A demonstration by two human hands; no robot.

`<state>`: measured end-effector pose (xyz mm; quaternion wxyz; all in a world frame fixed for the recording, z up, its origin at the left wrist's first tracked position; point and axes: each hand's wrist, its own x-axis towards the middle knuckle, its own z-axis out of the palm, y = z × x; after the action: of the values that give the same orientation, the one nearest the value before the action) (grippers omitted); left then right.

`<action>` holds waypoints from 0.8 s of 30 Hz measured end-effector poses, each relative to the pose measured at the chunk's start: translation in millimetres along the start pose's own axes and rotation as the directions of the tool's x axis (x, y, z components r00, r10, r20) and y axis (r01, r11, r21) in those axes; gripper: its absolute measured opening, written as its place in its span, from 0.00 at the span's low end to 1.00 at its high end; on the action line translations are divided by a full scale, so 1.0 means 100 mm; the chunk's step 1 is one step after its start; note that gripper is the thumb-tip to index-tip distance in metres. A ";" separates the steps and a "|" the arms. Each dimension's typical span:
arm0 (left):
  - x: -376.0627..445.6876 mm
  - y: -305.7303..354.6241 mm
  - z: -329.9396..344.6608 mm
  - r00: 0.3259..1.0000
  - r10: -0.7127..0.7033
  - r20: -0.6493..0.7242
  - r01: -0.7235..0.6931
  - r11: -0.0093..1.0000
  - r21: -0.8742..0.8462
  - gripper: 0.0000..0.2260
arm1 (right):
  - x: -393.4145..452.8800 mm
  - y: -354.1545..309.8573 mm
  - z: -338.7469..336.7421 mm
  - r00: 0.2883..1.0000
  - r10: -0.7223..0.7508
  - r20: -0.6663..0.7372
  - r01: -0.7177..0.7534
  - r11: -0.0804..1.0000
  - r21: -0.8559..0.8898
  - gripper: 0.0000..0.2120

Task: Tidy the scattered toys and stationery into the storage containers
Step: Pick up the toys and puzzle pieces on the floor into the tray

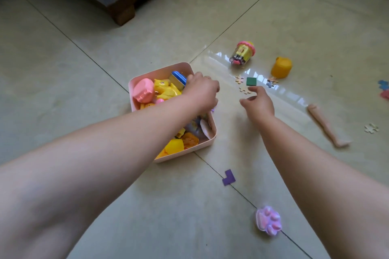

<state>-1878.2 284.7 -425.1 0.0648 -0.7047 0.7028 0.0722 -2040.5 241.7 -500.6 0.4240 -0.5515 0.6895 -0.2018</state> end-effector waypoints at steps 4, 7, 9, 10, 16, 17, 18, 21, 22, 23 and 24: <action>0.21 0.19 0.17 0.990 -0.004 0.142 -0.031 0.968 0.251 0.10 | 0.25 0.03 -0.03 0.997 -0.051 0.049 0.059 0.984 -0.168 0.26; 0.32 0.25 0.29 0.975 -0.088 0.204 0.009 0.934 0.357 0.11 | 0.36 0.03 0.02 0.999 -0.047 0.024 0.052 0.959 -0.280 0.25; 0.36 0.27 0.34 0.967 -0.126 0.222 0.033 0.923 0.382 0.14 | 0.38 0.03 0.06 0.998 -0.065 -0.001 0.061 0.938 -0.341 0.22; 0.39 0.29 0.35 0.965 -0.134 0.226 0.039 0.924 0.380 0.15 | 0.39 0.03 0.07 0.997 -0.073 -0.016 0.062 0.932 -0.356 0.20; 0.43 0.30 0.34 0.959 -0.110 0.260 0.026 0.952 0.306 0.16 | 0.41 0.02 0.10 0.997 -0.044 -0.063 0.020 0.941 -0.339 0.09; 0.41 0.28 0.34 0.964 -0.090 0.251 0.011 0.954 0.300 0.15 | 0.40 0.02 0.10 0.998 -0.036 -0.057 0.015 0.942 -0.335 0.09; 0.41 0.27 0.34 0.968 -0.072 0.241 -0.003 0.955 0.298 0.15 | 0.39 0.02 0.10 0.998 -0.037 -0.051 0.018 0.944 -0.330 0.09; 0.35 0.25 0.34 0.974 -0.025 0.226 -0.043 0.956 0.291 0.13 | 0.31 0.02 0.10 0.998 -0.057 0.018 0.060 0.950 -0.307 0.08; 0.33 0.26 0.33 0.977 -0.006 0.214 -0.053 0.961 0.270 0.12 | 0.28 0.02 0.10 0.997 -0.044 0.059 0.059 0.953 -0.296 0.08; 0.33 0.28 0.34 0.979 0.007 0.202 -0.054 0.972 0.230 0.12 | 0.27 0.05 0.11 0.995 -0.009 0.097 0.035 0.961 -0.273 0.08; 0.30 0.27 0.32 0.986 0.012 0.165 -0.041 0.983 0.177 0.11 | 0.23 0.04 0.11 0.992 0.017 0.127 0.012 0.973 -0.229 0.09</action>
<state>-1905.4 261.1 -462.6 0.1843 -0.6784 0.7081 0.0667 -2034.8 223.4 -518.4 0.4013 -0.6076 0.6802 -0.0845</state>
